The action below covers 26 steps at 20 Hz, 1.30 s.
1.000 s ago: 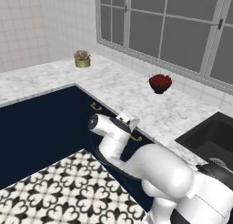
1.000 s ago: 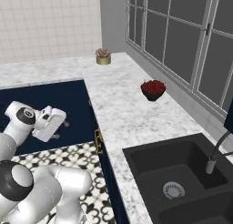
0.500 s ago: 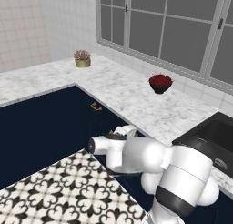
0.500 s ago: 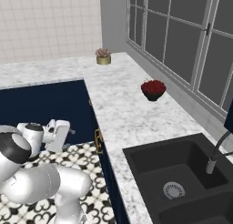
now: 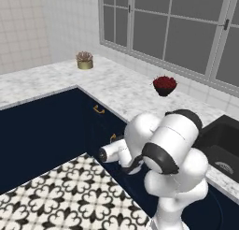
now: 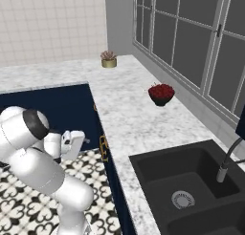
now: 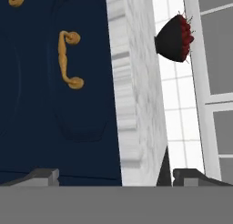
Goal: Take a straw from the drawer in front and place it inside the glass cup on the dining counter.
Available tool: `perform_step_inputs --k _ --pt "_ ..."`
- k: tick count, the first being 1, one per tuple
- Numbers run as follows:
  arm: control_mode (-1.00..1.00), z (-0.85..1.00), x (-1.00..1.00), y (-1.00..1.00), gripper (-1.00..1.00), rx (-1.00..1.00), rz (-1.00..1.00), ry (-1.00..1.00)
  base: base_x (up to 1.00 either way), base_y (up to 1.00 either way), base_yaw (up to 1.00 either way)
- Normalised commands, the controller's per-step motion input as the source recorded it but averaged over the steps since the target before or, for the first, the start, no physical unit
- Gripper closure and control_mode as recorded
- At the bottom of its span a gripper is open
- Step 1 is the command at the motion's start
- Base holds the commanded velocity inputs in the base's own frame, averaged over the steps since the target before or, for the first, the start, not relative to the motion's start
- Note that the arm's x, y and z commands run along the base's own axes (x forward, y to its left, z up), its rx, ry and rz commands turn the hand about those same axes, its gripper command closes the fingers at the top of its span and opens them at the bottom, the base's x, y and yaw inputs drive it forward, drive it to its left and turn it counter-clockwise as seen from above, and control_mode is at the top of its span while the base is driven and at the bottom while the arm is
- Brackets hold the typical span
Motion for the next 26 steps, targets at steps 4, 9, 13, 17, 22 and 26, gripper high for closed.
perform_step_inputs --k 4,9,13,17,22,26 --pt "-1.00 -0.38 0.67 0.00 -1.00 -0.01 0.00 -0.07 0.00 0.00 0.00" --pt "-1.00 -0.43 0.39 0.00 -1.00 -0.05 0.00 -0.11 0.00 0.00 0.00" --pt "-1.00 -0.34 0.46 0.00 -1.00 -0.08 0.00 -0.13 0.00 0.00 0.00" --pt "-1.00 -0.22 0.56 0.00 -1.00 -0.05 0.00 -0.04 0.00 0.00 0.00" --pt "-1.00 -0.23 0.63 0.00 -1.00 -0.02 0.00 0.00 0.00 0.00 0.00" --pt "-1.00 -0.20 0.72 -0.06 -1.00 0.00 -0.01 0.00 0.00 0.00 0.00"
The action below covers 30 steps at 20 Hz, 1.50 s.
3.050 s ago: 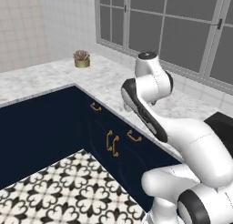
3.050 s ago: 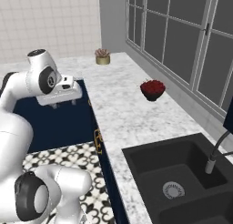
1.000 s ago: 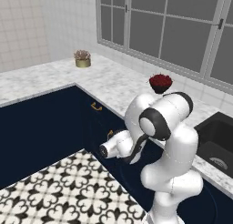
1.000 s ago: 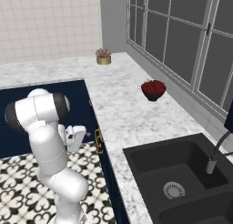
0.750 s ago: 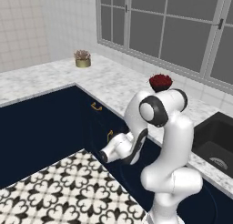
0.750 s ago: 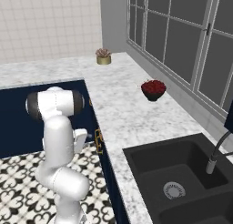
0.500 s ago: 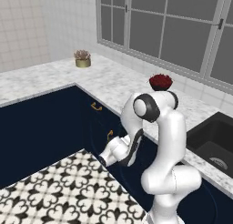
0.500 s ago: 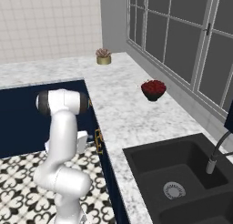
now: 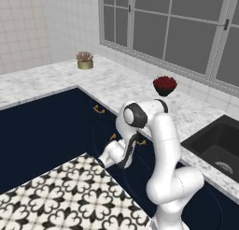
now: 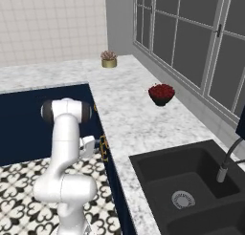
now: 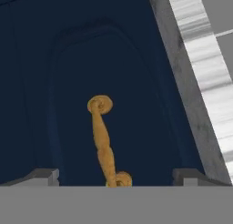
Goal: Take a straw from the drawer in front and place it inside the glass cup on the dining counter.
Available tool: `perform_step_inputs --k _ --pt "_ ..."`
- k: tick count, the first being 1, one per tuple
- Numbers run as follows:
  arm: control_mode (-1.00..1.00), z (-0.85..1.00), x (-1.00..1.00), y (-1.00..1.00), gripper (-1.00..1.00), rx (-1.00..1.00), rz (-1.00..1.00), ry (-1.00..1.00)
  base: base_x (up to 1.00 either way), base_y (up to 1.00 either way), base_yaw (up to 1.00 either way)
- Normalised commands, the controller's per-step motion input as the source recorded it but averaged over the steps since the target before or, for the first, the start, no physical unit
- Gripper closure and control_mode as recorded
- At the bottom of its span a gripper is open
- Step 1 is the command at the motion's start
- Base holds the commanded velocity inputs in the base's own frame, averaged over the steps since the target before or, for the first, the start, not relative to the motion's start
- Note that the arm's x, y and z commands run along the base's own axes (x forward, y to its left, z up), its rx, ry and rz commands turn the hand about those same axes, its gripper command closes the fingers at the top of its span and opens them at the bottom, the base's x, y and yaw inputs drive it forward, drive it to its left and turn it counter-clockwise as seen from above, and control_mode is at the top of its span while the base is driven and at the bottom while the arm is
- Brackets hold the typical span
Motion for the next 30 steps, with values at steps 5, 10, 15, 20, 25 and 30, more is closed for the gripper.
perform_step_inputs --k 5,10,15,20,25,30 --pt "-1.00 -0.35 0.62 -0.16 -1.00 0.00 -0.02 0.02 0.00 0.00 0.00" --pt "-1.00 -0.39 0.44 -0.24 -1.00 0.00 -0.02 0.02 0.00 0.00 0.00" --pt "-1.00 -0.08 0.10 -0.32 -1.00 0.00 -0.02 0.00 0.00 0.00 0.00" --pt "-1.00 0.00 -0.07 -0.50 -1.00 0.00 -0.01 0.00 0.00 0.00 0.00" --pt "-1.00 0.02 -0.09 -0.52 -1.00 0.03 0.00 0.00 0.00 0.00 0.00" --pt "-1.00 0.00 0.09 -0.29 1.00 0.06 0.00 0.01 0.00 0.00 0.00"
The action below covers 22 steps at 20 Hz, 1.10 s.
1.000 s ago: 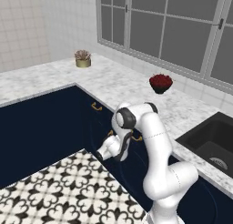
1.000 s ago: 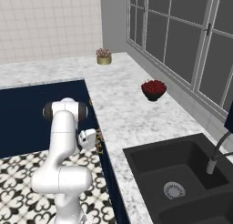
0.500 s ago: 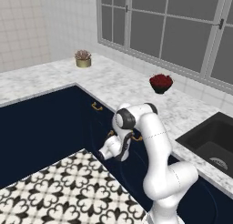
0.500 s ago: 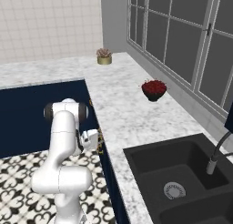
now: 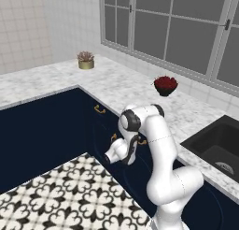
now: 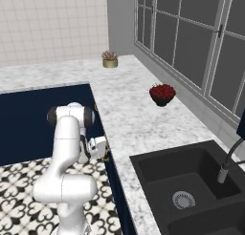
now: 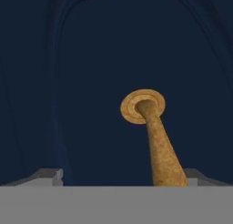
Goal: Take a straw from the drawer in front and place it inside the glass cup on the dining counter.
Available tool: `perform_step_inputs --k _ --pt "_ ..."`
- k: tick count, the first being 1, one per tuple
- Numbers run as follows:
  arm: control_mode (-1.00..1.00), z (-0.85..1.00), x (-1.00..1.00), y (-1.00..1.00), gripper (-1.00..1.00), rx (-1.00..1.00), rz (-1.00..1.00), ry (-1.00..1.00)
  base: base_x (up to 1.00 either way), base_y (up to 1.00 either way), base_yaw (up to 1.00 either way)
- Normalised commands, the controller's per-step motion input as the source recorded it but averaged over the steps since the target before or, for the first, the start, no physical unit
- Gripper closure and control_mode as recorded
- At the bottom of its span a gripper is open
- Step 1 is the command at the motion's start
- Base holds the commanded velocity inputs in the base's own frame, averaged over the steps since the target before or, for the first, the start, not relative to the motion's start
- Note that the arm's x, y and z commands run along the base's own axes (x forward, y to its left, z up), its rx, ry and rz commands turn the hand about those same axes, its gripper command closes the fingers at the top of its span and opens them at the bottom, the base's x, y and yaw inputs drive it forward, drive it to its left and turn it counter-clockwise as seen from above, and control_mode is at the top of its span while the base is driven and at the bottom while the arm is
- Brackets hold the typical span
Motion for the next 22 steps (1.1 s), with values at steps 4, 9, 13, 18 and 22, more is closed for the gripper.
perform_step_inputs --k 4,9,13,18,22 --pt "-1.00 0.00 -0.07 0.01 1.00 0.09 0.00 0.01 0.00 0.00 0.00" --pt "-1.00 0.00 -0.48 0.50 1.00 0.02 0.00 0.00 0.00 0.00 0.00" --pt "-1.00 0.00 -0.64 0.89 1.00 0.00 0.00 0.03 0.00 0.00 0.00" --pt "-1.00 0.00 -0.72 1.00 1.00 0.00 0.00 0.06 0.00 0.00 0.00" --pt "-1.00 0.00 -0.60 1.00 1.00 0.00 0.00 0.15 0.00 0.00 0.00"
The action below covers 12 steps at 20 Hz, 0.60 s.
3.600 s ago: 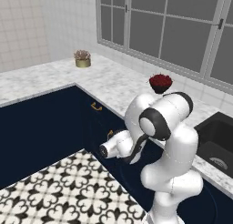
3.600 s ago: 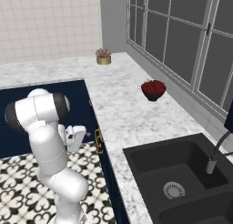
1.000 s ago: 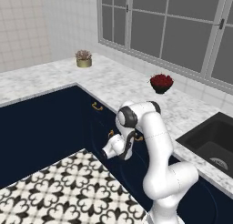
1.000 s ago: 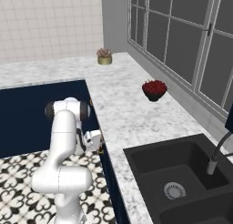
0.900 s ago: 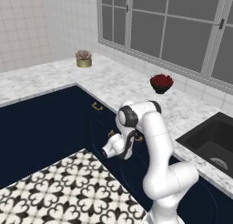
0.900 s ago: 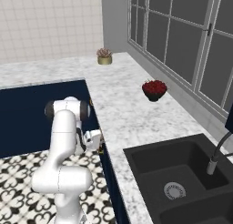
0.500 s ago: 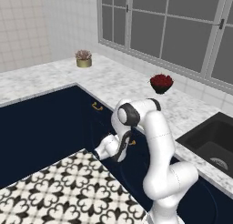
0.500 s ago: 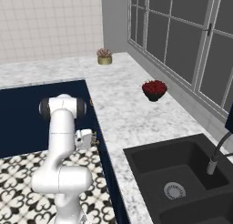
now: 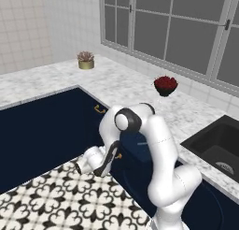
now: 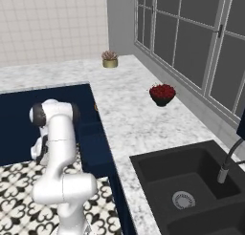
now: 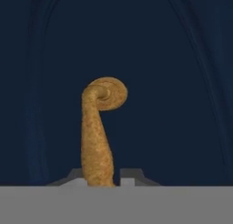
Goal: Take a straw from the drawer in front and place it inside the glass cup on the dining counter.
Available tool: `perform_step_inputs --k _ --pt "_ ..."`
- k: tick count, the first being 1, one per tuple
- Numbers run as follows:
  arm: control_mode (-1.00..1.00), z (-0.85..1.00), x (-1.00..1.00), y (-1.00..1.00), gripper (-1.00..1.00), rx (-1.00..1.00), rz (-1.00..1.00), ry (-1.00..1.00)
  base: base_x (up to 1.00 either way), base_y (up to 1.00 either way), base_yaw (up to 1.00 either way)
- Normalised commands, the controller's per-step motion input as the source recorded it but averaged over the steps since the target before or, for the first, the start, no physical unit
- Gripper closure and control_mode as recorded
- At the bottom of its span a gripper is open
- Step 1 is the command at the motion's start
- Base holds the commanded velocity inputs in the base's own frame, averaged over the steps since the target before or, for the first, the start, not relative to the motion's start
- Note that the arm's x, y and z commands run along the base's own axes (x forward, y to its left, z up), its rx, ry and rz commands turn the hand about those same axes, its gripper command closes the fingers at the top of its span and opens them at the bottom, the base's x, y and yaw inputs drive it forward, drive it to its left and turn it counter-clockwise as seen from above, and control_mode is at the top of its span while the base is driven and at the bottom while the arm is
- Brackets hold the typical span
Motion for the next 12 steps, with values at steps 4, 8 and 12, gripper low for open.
perform_step_inputs --k 4,8,12 --pt "-1.00 0.00 -0.59 1.00 1.00 0.00 0.00 0.16 0.00 0.00 0.00" --pt "-1.00 0.00 -0.53 1.00 1.00 0.00 0.00 0.14 0.00 0.00 0.00" --pt "-1.00 0.02 -0.46 0.97 -1.00 0.00 0.00 0.10 0.00 0.00 0.00"
